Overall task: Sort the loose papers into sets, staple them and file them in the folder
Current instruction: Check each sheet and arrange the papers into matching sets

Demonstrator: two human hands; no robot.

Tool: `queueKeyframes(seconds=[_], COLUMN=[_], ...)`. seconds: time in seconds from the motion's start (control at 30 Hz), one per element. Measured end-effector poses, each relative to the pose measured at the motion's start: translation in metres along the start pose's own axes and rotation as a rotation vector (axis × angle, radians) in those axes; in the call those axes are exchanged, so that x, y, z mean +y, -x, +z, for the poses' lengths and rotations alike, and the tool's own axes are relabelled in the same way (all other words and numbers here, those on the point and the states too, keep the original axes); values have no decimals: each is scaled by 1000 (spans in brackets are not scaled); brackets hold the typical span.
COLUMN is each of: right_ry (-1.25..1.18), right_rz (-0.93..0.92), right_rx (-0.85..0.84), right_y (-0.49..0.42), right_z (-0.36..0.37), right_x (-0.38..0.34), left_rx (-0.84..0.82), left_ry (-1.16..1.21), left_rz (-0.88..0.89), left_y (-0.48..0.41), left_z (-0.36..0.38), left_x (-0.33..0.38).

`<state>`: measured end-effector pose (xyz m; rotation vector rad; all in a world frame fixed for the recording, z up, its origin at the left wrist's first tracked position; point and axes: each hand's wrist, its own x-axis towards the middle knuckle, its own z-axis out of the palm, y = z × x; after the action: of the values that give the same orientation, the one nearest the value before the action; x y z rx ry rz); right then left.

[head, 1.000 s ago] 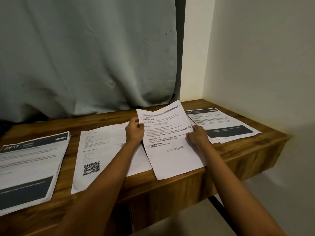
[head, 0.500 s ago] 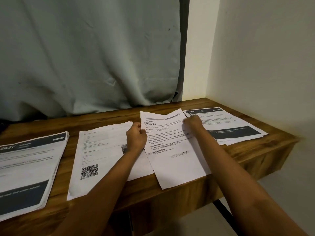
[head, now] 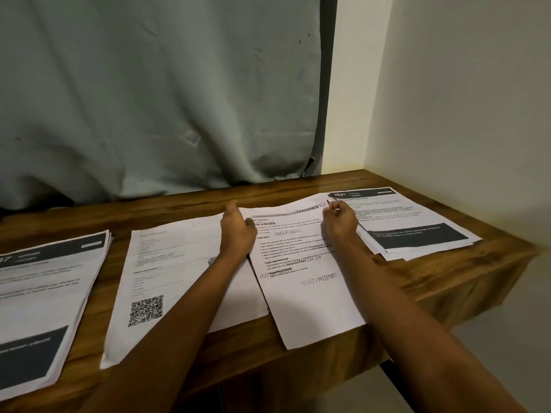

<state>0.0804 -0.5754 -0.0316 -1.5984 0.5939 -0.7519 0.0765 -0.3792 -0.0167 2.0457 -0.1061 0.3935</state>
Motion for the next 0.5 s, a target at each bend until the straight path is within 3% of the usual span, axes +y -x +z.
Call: queueKeyframes(seconds=[0.1, 0.23, 0.33, 0.5], right_ry=[89, 182, 343, 649], right_rz=[-65, -96, -127, -247], right_rx=[-27, -18, -47, -158], right_y=[-1, -3, 0, 5], right_z=[2, 7, 4, 1], right_x=[4, 7, 2, 0], left_rx=[-3, -247, -413, -475], left_ry=[-181, -405, -593, -772], left_rz=[132, 347, 313, 241], left_y=[0, 4, 4, 4], left_z=[5, 20, 27, 31], left_x=[-3, -10, -18, -26])
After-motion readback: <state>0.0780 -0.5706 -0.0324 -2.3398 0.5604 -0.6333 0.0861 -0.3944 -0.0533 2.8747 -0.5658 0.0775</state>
